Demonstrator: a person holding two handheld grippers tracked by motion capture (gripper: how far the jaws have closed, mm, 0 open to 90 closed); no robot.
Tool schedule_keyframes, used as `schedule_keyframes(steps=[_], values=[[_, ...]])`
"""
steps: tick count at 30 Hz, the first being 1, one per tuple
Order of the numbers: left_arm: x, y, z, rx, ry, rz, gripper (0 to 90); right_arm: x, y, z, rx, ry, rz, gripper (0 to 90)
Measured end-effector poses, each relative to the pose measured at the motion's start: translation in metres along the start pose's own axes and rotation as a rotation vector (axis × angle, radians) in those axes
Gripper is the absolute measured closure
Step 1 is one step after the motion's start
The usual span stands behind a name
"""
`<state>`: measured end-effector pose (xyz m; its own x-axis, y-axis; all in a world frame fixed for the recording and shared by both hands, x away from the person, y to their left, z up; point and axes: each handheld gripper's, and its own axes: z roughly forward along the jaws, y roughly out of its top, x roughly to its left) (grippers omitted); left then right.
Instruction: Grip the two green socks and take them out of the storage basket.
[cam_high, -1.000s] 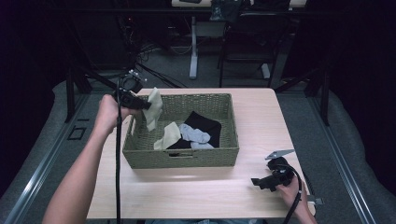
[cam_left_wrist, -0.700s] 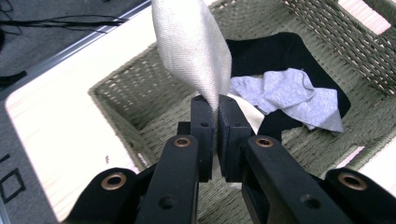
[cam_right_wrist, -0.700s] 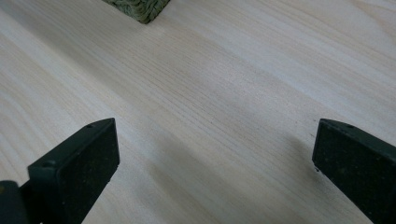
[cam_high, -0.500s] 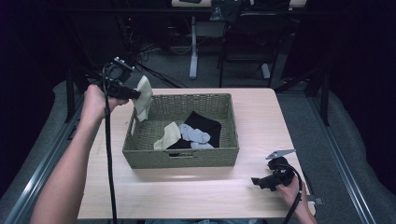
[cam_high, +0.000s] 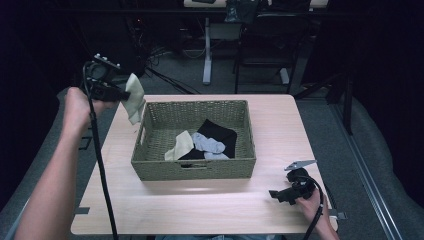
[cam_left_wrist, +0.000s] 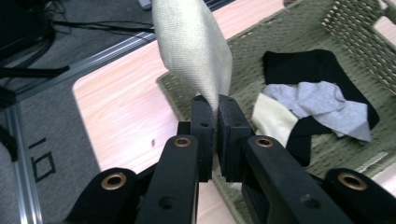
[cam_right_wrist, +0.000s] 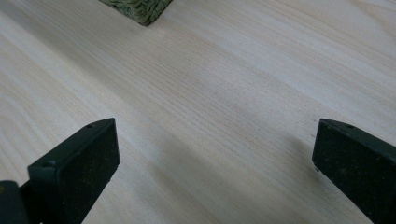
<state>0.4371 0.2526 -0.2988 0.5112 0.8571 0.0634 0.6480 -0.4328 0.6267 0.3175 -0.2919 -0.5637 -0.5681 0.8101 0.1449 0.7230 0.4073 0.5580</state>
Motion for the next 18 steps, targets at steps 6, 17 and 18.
schedule_keyframes(steps=[6,17,18], values=[[0.016,-0.013,-0.009,-0.006,0.022,-0.040,86.4,0.000,0.000,0.000,0.004,0.000,0.001,0.0],[0.036,-0.036,-0.007,0.027,0.053,-0.087,86.4,0.001,0.000,0.000,0.005,0.000,0.005,0.0],[0.038,-0.038,-0.005,0.032,0.055,-0.092,86.4,0.001,0.000,0.000,0.002,0.002,0.005,0.0]])
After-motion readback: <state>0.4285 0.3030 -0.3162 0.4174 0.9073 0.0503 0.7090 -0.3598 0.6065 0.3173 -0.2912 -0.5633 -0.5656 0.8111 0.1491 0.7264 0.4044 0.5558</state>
